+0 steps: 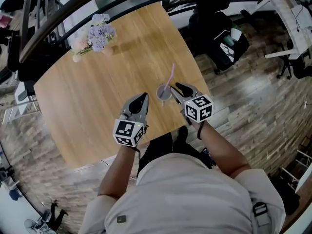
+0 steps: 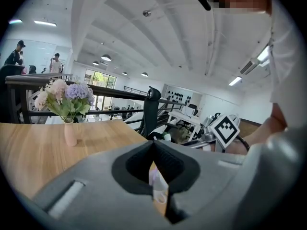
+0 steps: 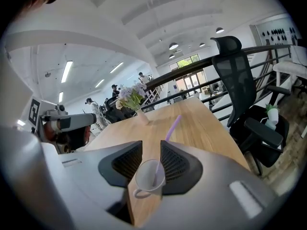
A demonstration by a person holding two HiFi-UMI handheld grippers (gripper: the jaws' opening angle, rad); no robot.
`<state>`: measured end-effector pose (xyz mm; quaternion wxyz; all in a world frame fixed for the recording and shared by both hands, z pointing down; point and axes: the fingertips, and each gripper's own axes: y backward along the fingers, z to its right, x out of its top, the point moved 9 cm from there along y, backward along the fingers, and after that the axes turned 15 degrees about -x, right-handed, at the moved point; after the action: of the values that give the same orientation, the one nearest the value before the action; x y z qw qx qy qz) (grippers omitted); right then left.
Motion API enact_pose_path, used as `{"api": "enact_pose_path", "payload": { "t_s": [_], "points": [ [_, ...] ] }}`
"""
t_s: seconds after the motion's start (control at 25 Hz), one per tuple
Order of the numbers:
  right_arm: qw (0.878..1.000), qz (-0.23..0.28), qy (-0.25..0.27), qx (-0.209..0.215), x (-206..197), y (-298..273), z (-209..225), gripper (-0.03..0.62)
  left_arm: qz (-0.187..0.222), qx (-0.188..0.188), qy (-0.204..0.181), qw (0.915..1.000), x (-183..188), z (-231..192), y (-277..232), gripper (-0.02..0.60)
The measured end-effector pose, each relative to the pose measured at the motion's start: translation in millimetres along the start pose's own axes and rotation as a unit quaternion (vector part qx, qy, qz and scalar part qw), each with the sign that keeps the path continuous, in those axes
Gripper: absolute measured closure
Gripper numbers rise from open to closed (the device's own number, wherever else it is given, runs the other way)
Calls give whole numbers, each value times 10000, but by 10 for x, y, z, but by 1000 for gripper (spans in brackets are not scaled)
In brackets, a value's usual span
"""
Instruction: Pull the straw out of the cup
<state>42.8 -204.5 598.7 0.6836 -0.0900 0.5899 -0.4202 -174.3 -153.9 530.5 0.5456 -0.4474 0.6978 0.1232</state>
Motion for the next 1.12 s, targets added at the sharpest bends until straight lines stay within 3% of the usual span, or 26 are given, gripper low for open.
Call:
{"api": "enact_pose_path", "payload": {
  "t_s": [0.52,0.72,1.12],
  "points": [
    [9989,-418,-221,57,-70,-538,171,484,-193,-96,154,9996,-77,-316,-226,577],
    [9991,-376,-163,141,-93,-567,146,546,-166,-19,223,9996,-128,-336,-205,577],
    [9994,-26,150,327,-20,-335,7,553,-16,196,213,9996,-169,-151,-43,577]
  ]
}}
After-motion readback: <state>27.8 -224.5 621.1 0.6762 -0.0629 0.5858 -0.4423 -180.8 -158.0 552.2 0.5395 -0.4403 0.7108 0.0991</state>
